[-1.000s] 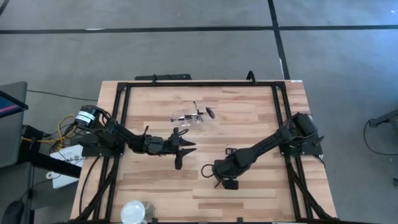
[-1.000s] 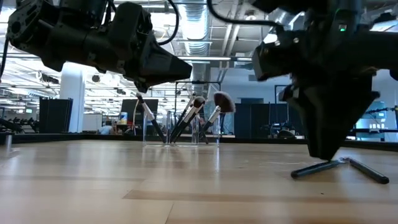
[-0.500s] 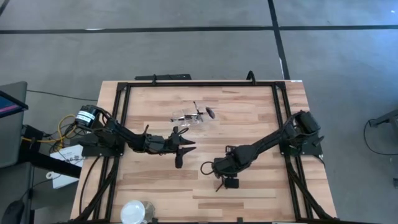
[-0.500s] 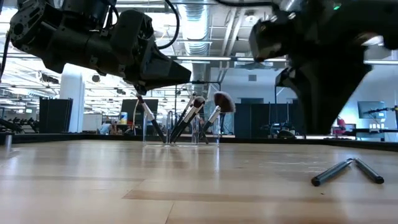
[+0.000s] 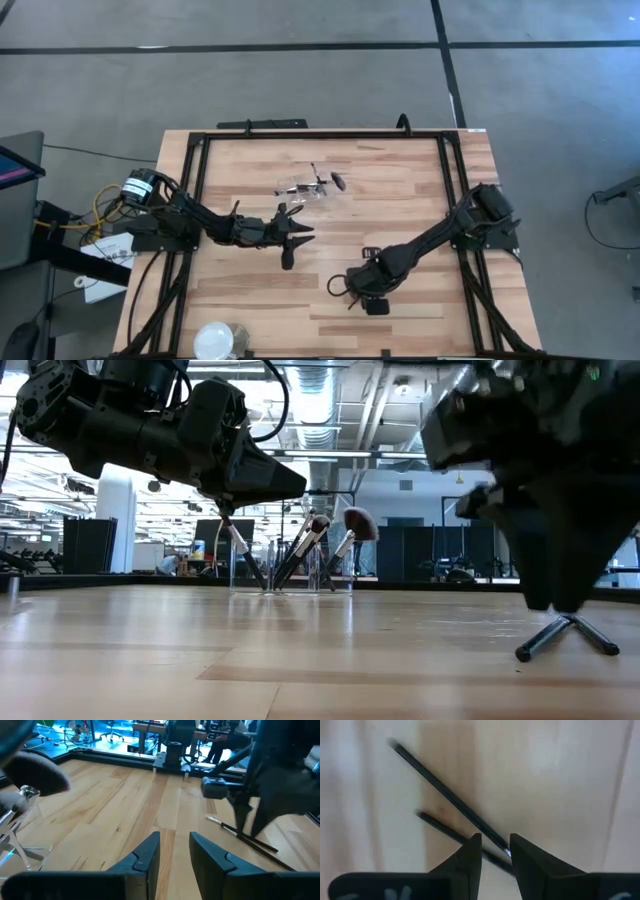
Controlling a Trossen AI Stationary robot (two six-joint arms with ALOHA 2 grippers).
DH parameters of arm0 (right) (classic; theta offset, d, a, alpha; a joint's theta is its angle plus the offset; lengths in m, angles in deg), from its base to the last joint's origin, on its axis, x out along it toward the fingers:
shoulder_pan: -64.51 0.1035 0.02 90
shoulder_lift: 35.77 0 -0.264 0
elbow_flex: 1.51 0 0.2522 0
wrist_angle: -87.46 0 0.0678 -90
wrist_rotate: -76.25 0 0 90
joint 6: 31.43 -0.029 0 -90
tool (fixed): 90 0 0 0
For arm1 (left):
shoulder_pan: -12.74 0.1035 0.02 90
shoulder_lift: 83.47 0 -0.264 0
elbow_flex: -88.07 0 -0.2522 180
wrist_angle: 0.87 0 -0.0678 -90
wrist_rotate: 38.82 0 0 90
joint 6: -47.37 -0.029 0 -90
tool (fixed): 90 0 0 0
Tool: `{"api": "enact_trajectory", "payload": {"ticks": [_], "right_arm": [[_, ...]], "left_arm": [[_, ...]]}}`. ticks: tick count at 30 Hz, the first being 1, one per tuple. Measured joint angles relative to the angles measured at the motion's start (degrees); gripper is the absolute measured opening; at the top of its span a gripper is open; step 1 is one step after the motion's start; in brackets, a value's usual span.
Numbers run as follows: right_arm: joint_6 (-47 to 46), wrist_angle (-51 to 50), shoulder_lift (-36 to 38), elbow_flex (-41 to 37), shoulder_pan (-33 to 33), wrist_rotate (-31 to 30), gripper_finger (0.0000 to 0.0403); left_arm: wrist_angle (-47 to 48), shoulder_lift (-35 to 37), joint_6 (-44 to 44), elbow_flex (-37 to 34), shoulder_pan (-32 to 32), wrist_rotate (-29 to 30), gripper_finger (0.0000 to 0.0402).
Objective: Put items in baskets/containers
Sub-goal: Put the black eyeshadow brush into the transparent organizer
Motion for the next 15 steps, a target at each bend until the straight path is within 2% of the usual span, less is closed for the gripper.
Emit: {"api": "enact_trajectory", "payload": {"ticks": [6,11,15], "right_arm": [[-0.05,-0.06,-2.49,0.13,0.00,-0.26,0.0093],[1.31,0.17,-3.34,0.12,-0.29,-2.99,0.0090],[1.79,0.30,-3.34,0.05,-1.60,-3.19,0.0059]], "left_arm": [[0.01,0.00,0.00,0.00,0.00,0.00,0.0102],[0.00,0.00,-0.04,0.00,0.00,0.00,0.0102],[0.00,0.00,0.00,0.00,0.00,0.00,0.0102]]}}
